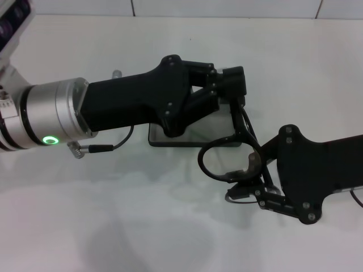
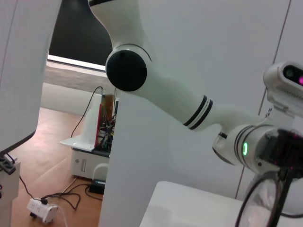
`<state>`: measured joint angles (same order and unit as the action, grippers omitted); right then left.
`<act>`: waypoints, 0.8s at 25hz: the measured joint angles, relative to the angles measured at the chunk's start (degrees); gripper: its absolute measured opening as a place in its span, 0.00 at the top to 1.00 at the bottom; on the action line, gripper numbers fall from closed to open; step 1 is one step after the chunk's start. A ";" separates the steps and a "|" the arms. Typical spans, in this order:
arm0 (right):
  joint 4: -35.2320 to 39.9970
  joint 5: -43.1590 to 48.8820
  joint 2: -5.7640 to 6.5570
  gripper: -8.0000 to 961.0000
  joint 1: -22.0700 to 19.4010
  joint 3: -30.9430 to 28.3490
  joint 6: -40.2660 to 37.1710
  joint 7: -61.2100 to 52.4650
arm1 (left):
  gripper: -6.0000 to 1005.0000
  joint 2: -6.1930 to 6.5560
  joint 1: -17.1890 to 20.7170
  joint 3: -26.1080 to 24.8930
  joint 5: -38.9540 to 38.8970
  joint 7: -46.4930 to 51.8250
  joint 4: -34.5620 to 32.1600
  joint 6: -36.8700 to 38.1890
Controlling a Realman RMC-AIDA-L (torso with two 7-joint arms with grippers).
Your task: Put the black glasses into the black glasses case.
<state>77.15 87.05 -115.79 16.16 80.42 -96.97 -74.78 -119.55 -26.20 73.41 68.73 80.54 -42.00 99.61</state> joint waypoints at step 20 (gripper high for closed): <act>-2.75 -1.84 0.12 0.89 0.36 0.00 -0.07 1.10 | 0.93 0.04 -0.07 0.49 2.23 -0.03 0.08 1.63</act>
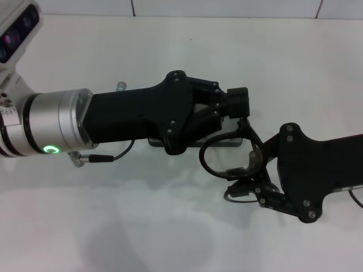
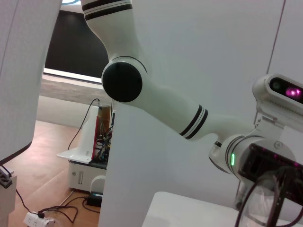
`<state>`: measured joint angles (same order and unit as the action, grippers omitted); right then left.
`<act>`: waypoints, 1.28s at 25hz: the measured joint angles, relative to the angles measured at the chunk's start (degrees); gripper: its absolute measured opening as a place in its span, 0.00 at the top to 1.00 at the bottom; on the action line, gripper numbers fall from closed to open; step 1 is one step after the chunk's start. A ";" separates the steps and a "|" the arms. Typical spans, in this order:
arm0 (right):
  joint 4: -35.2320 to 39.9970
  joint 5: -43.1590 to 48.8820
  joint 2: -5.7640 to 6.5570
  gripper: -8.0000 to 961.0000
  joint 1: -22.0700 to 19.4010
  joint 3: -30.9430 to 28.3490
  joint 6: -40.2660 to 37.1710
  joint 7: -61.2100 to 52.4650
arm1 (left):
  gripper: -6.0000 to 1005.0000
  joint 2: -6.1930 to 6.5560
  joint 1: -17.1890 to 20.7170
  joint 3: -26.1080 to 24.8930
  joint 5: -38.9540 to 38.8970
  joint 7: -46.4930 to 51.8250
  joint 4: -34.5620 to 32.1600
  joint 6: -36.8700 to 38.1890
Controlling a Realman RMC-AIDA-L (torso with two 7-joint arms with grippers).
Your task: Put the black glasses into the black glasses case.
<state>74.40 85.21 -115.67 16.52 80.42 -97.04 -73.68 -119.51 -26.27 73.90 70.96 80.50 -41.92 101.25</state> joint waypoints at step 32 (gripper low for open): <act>-4.90 -2.92 -0.13 0.89 -0.68 0.02 -0.69 8.01 | 0.93 -0.05 1.89 -7.00 -7.68 -7.21 8.62 1.36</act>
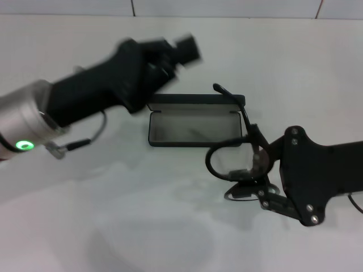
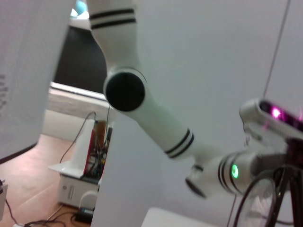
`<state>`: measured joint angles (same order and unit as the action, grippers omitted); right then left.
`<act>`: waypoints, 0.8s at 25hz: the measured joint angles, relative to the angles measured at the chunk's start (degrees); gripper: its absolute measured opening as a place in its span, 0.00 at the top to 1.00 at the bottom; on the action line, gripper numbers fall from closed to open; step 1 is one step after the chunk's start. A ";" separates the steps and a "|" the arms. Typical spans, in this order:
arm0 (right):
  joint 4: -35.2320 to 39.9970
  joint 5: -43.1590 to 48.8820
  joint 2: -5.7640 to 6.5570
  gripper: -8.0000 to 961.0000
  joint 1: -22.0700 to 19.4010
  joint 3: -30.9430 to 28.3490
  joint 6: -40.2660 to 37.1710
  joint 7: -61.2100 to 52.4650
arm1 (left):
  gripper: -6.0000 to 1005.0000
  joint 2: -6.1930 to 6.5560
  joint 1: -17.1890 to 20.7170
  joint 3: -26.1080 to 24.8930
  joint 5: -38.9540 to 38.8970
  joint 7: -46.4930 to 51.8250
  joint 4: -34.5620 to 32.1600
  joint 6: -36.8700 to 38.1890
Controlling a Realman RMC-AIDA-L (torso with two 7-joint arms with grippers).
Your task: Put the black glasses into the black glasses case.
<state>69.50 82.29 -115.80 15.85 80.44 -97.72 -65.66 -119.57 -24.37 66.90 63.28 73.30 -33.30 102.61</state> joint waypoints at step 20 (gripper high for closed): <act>-7.94 -10.53 -0.20 0.89 6.79 0.29 -9.99 15.82 | 0.93 -0.27 -5.73 3.46 4.20 2.32 7.61 -6.02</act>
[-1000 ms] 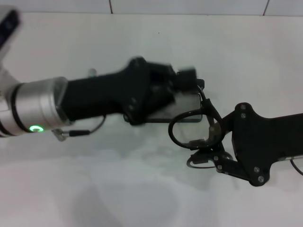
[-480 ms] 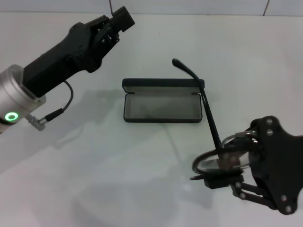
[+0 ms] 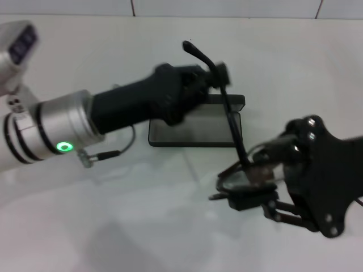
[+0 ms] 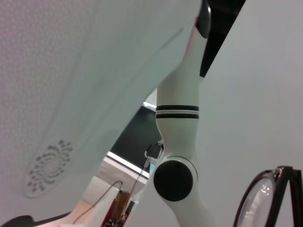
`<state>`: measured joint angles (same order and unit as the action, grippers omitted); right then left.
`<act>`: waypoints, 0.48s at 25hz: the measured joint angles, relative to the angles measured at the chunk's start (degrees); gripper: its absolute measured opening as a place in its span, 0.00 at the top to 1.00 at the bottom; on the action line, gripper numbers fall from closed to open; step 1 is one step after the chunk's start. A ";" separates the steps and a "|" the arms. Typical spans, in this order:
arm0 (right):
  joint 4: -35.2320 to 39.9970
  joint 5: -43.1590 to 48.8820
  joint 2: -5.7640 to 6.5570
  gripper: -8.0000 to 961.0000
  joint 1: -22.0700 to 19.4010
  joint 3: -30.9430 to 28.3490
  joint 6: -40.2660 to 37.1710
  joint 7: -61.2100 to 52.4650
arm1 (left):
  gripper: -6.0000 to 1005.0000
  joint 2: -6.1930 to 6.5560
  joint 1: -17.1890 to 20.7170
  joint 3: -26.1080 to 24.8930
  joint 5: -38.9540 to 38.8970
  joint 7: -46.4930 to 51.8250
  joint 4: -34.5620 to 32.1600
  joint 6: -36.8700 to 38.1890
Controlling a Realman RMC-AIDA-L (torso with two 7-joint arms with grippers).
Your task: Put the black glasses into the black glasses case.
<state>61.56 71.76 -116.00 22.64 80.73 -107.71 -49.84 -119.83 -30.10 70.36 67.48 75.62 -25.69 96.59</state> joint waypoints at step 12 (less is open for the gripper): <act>-12.84 0.22 0.06 0.89 5.81 -0.10 1.21 1.44 | 0.93 -0.25 -0.73 2.52 -1.57 -2.61 -0.35 2.36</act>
<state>48.72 71.98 -115.93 28.45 80.63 -106.50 -48.41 -120.08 -30.84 72.88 65.91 73.01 -26.05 98.95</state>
